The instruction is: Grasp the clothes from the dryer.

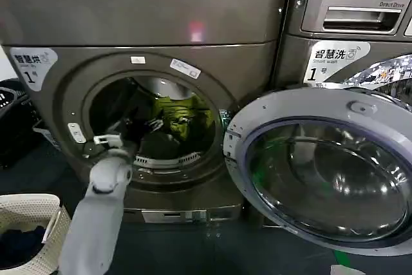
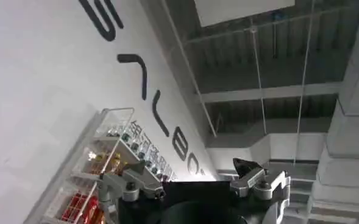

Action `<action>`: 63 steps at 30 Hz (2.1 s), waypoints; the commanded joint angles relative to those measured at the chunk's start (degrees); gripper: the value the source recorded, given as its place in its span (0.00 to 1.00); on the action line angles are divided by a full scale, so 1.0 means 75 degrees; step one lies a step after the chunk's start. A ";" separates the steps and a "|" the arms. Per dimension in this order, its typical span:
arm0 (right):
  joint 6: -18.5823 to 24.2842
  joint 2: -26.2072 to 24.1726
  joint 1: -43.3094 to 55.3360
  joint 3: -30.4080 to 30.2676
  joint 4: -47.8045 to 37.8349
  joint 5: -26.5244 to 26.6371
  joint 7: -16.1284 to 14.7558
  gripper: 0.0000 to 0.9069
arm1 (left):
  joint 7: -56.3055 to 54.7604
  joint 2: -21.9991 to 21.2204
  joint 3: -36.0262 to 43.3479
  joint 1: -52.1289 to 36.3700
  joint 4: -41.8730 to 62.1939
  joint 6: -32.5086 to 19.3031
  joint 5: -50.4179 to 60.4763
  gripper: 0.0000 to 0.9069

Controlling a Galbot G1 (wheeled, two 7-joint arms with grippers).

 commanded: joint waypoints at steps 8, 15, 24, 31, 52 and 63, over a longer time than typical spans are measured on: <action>0.0000 -0.0093 0.0083 -0.0075 -0.0038 -0.0010 -0.0020 1.00 | 0.0040 -0.0388 0.0479 -0.2440 0.3377 -0.0476 0.0230 1.00; 0.0002 -0.0144 0.0145 -0.0093 -0.0074 -0.0011 -0.0039 1.00 | 0.0142 -0.0646 0.0474 -0.2993 0.4711 -0.0907 0.0674 1.00; 0.0025 -0.0133 0.0225 -0.0182 -0.0063 -0.0014 -0.0074 1.00 | 0.0582 -0.0922 0.0538 -0.4130 0.6768 -0.1067 0.1073 1.00; 0.0049 -0.0092 0.0343 -0.0298 0.0000 -0.0012 -0.0099 1.00 | 0.1574 -0.0667 0.1662 -0.4670 0.7532 -0.0649 0.1189 1.00; 0.0183 -0.0140 0.0289 -0.0263 -0.0195 -0.0029 -0.0188 1.00 | 0.5598 -0.0451 0.5319 -0.5965 0.9085 -0.0981 0.4851 1.00; 0.0223 -0.0050 0.0467 -0.0505 -0.0126 -0.0092 -0.0207 1.00 | 0.5944 -0.0408 0.6324 -0.6207 0.9565 -0.1691 0.6734 1.00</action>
